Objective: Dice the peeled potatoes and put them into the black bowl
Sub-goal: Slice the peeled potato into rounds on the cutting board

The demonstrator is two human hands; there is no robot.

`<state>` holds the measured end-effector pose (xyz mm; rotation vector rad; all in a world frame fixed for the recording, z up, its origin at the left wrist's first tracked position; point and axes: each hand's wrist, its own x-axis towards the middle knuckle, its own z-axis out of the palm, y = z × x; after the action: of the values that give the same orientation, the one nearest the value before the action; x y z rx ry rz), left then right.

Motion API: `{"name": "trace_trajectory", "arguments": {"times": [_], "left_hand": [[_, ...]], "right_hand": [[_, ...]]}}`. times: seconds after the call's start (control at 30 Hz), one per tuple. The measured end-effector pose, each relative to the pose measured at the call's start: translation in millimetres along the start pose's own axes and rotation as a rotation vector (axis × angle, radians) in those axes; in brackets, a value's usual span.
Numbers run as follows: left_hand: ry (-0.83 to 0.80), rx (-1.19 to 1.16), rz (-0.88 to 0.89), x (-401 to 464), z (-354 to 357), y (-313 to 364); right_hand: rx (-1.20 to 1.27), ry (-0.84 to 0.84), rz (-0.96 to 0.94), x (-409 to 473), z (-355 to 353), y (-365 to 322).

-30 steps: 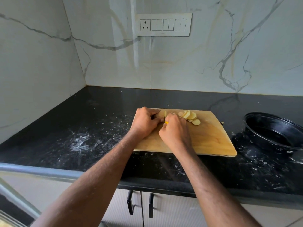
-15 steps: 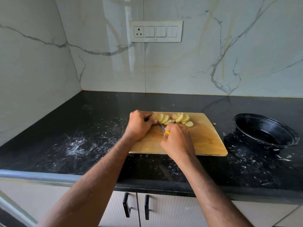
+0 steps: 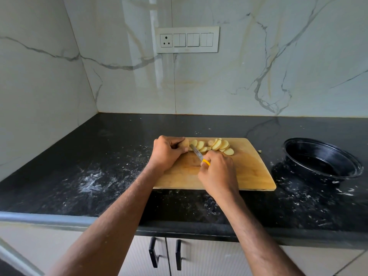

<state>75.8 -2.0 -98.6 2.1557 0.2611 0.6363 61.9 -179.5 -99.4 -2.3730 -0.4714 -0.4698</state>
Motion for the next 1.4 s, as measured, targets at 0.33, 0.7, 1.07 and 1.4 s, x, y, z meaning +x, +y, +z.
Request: {"name": "trace_trajectory", "arguments": {"times": [0.33,0.7,1.07,1.4], "left_hand": [[0.016,0.01,-0.003,0,0,0],[0.019,-0.046,-0.01,-2,-1,4],[0.04,-0.019,0.007,-2,-1,6],[0.027,-0.008,0.006,-1,-1,7]], "right_hand": [[0.064,0.063,0.027,-1,5,2],[0.014,0.072,-0.078,6,12,-14],[-0.065,0.061,-0.084,4,12,-19],[-0.059,0.036,-0.08,2,8,-20]]}}
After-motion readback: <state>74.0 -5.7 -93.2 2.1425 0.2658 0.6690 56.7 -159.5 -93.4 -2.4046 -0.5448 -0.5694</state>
